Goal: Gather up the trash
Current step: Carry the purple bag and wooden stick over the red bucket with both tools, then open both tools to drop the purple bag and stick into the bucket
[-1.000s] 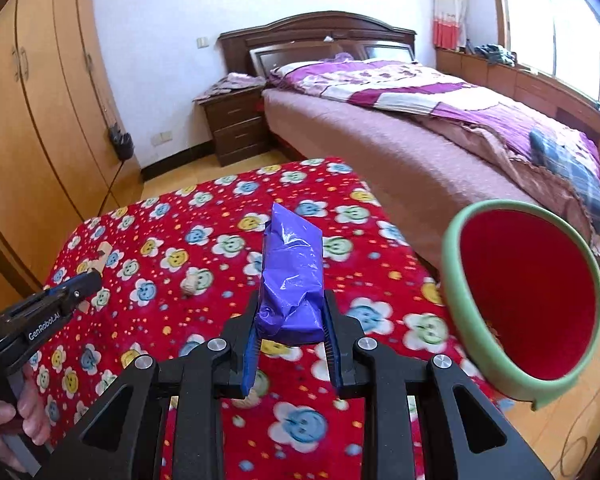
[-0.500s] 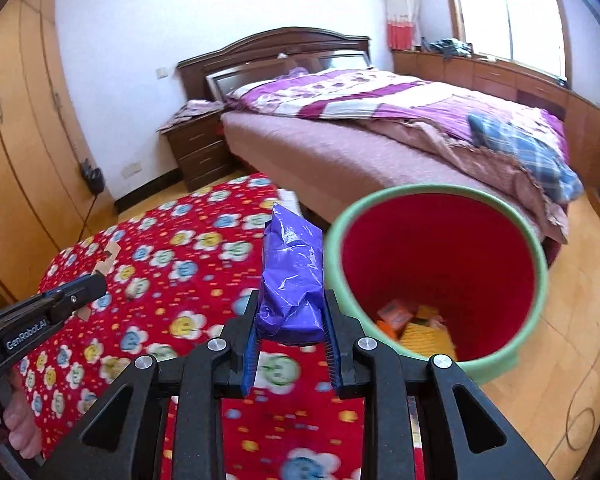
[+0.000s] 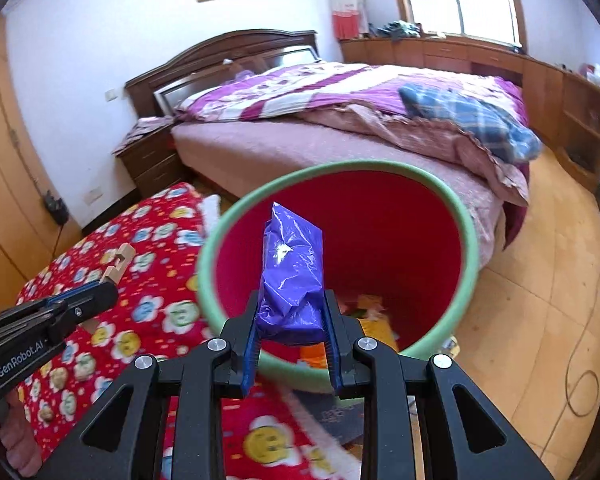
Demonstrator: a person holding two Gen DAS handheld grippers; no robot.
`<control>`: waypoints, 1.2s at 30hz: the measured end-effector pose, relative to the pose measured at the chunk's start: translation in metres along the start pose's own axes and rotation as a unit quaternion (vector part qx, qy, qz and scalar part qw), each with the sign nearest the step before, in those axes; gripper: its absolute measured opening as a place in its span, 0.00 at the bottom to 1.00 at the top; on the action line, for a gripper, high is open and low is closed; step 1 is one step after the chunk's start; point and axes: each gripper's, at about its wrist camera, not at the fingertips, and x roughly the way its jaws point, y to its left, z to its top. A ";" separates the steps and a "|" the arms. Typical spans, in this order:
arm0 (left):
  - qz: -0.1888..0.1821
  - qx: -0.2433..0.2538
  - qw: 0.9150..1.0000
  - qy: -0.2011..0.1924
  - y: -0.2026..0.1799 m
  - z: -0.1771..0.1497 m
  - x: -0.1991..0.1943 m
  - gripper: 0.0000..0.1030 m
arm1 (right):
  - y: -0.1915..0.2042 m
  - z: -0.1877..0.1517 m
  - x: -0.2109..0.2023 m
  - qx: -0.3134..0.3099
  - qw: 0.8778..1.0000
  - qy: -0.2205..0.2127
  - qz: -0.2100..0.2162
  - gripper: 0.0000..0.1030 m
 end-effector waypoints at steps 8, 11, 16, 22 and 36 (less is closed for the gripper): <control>-0.018 0.019 1.000 0.017 -0.028 0.012 0.037 0.09 | -0.034 -0.002 0.017 0.030 0.999 0.011 0.002 0.29; -0.027 0.026 0.999 0.021 -0.037 0.013 0.047 0.09 | -0.042 -0.004 0.022 0.041 0.999 0.017 0.016 0.30; -0.050 0.039 0.998 0.019 -0.049 0.015 0.056 0.10 | -0.050 -0.007 0.022 0.050 0.998 0.010 0.035 0.31; -0.044 0.041 0.998 0.017 -0.050 0.014 0.051 0.22 | -0.050 -0.007 0.016 0.051 0.998 -0.001 0.041 0.49; 0.007 -0.010 1.000 0.000 -0.006 -0.011 -0.014 0.30 | -0.012 -0.013 -0.025 0.021 0.998 -0.019 0.057 0.62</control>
